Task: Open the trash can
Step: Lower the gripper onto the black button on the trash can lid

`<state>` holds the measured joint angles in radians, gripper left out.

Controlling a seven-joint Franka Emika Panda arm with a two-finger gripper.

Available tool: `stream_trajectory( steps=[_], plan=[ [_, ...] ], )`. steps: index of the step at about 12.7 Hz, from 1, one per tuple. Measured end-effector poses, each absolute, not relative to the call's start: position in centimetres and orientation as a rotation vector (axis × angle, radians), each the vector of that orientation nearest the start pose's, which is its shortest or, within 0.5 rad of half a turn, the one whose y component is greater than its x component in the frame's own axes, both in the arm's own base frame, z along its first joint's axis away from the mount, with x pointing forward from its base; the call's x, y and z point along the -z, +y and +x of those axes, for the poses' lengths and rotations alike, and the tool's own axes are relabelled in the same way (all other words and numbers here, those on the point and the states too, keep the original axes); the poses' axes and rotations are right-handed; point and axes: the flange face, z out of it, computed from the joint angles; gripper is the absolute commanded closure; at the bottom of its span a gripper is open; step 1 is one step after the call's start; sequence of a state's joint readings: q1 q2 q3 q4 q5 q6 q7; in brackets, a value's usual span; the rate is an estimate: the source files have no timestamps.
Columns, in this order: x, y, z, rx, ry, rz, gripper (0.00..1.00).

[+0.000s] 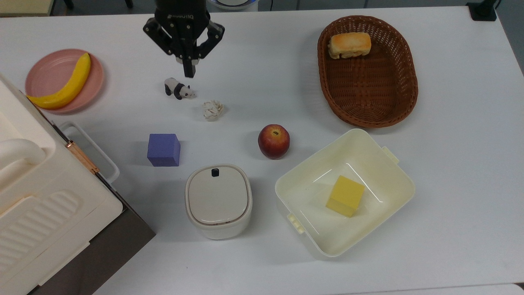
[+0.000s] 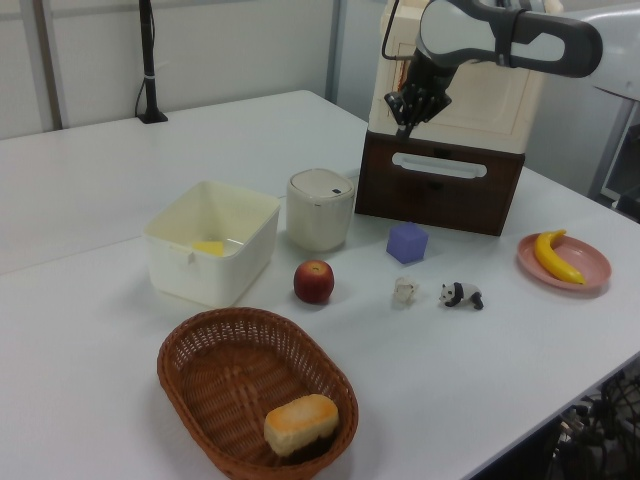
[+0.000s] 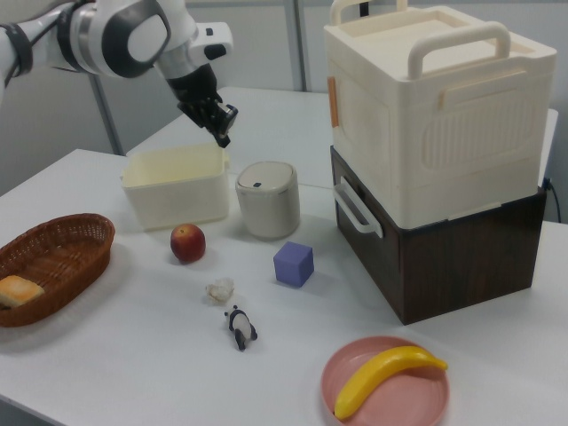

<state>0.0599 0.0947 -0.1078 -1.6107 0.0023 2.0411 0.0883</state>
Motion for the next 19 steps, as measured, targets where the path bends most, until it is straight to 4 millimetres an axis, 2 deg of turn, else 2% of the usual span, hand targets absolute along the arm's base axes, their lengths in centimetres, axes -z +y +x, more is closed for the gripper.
stream_trajectory(
  steps=[2, 3, 7, 12, 16, 19],
  plan=[
    [-58.8, -3.5, 63.3, 0.593, 0.243, -3.055, 1.0],
    [-57.5, -3.6, 64.3, 0.619, 0.25, -3.047, 1.0],
    [-53.0, -2.7, 67.6, 0.647, 0.224, -3.034, 1.0],
    [-51.1, -2.1, 69.6, 0.662, 0.21, -3.025, 1.0],
    [-48.0, -1.3, 72.1, 0.63, 0.191, -3.027, 1.0],
    [-46.9, -0.9, 72.7, 0.615, 0.183, -3.027, 1.0]
  ],
)
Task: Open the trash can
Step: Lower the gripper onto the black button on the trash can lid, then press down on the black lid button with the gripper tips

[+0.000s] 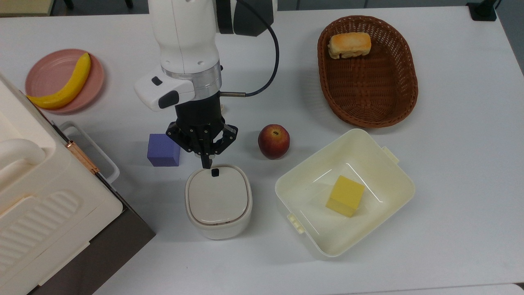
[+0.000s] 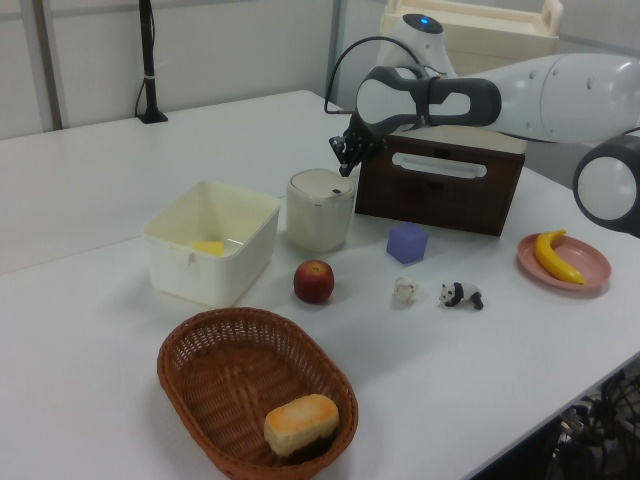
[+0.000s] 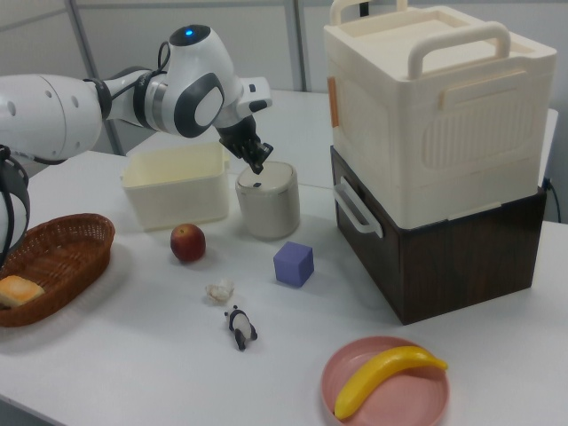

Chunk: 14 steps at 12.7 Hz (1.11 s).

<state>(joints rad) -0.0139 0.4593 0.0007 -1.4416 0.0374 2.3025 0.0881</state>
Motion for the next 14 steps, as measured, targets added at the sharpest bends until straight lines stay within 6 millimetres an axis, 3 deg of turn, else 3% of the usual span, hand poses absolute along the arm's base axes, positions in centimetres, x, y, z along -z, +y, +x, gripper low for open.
stream_trajectory(
  steps=[14],
  plan=[
    [-44.7, 0.5, 73.1, 0.571, 0.129, -3.052, 1.0]
  ],
)
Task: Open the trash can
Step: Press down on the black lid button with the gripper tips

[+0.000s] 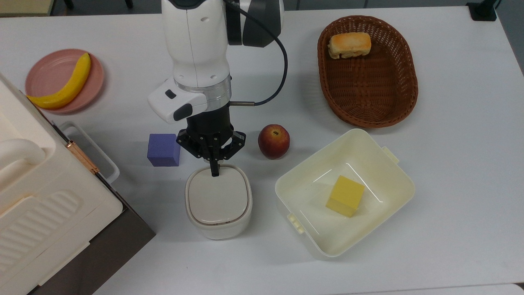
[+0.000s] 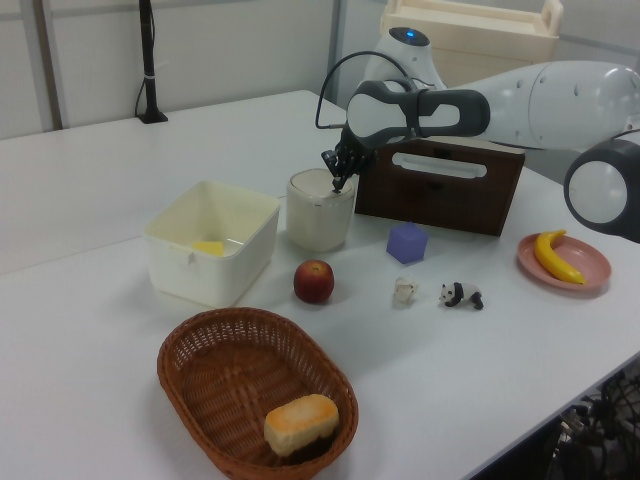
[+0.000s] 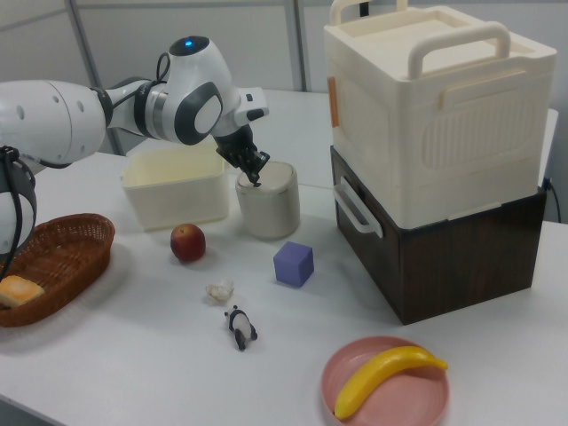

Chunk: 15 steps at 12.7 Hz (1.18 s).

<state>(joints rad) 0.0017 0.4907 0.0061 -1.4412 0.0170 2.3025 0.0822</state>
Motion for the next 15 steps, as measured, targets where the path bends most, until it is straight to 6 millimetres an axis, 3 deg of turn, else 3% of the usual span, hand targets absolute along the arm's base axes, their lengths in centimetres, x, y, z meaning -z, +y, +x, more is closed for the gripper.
stream_trajectory(
  steps=[7, 15],
  plan=[
    [-44.9, 0.5, 73.5, 0.587, 0.127, -3.049, 1.0],
    [-43.7, 0.5, 74.0, 0.574, 0.107, -3.073, 1.0]
  ],
)
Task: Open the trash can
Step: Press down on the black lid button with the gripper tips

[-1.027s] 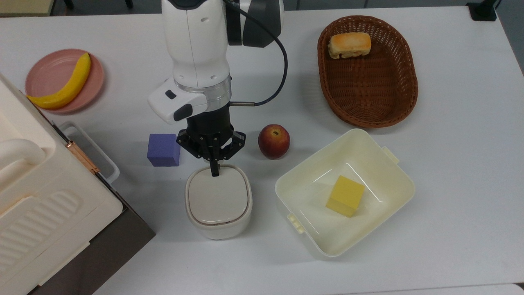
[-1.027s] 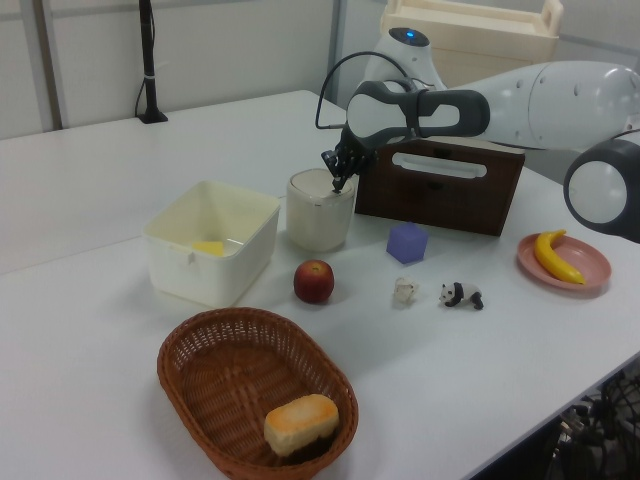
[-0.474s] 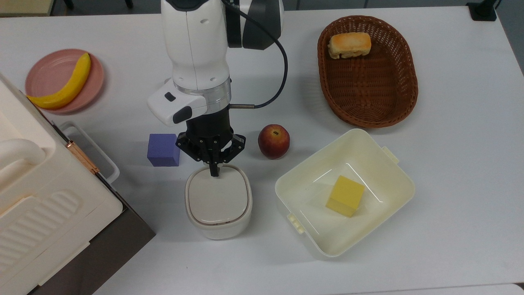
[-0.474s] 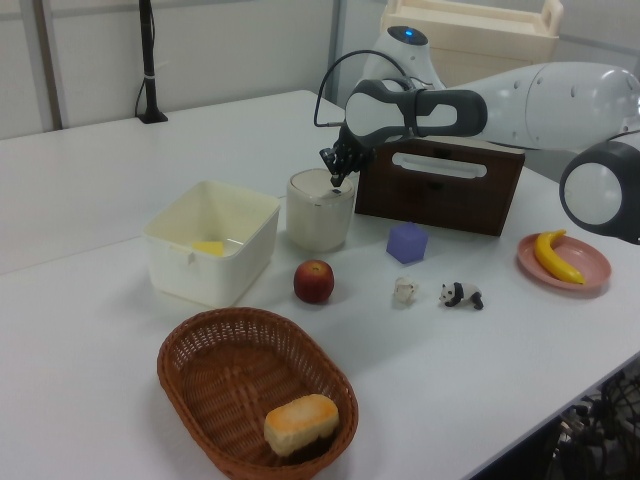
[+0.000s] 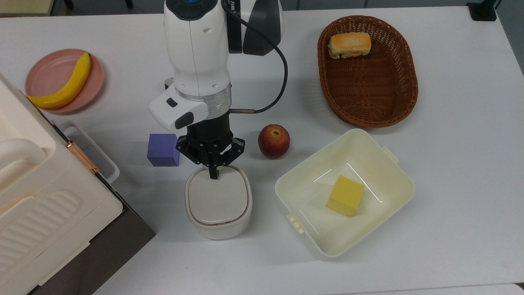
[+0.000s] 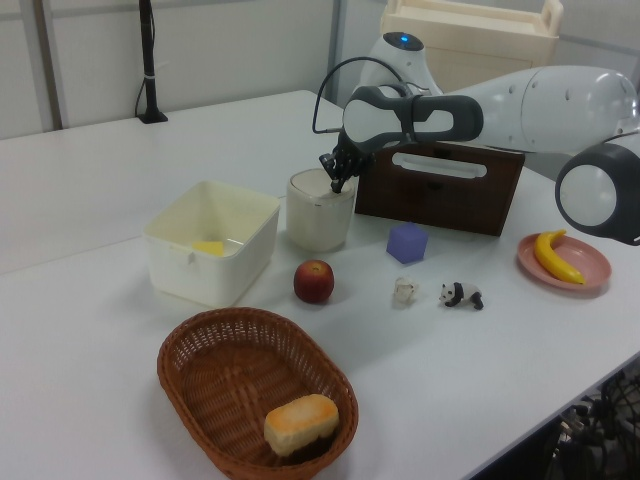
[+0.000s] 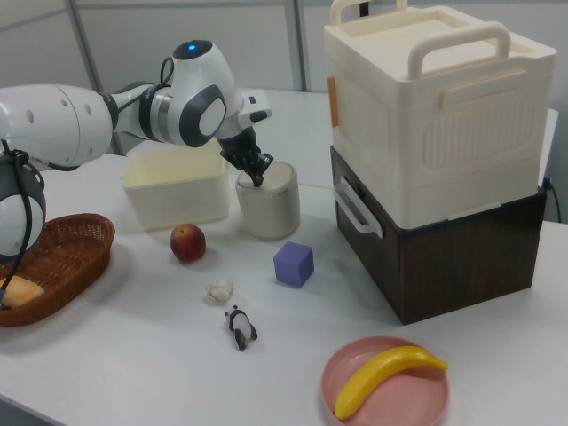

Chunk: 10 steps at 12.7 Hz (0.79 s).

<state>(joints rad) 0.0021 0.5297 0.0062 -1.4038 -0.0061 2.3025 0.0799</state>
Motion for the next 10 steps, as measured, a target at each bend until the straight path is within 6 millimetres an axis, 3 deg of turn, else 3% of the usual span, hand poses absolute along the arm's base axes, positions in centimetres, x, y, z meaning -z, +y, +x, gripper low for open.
stream_trajectory(
  steps=[10],
  plan=[
    [-43.5, 1.13, 74.06, 0.581, 0.051, -3.112, 1.0]
  ],
)
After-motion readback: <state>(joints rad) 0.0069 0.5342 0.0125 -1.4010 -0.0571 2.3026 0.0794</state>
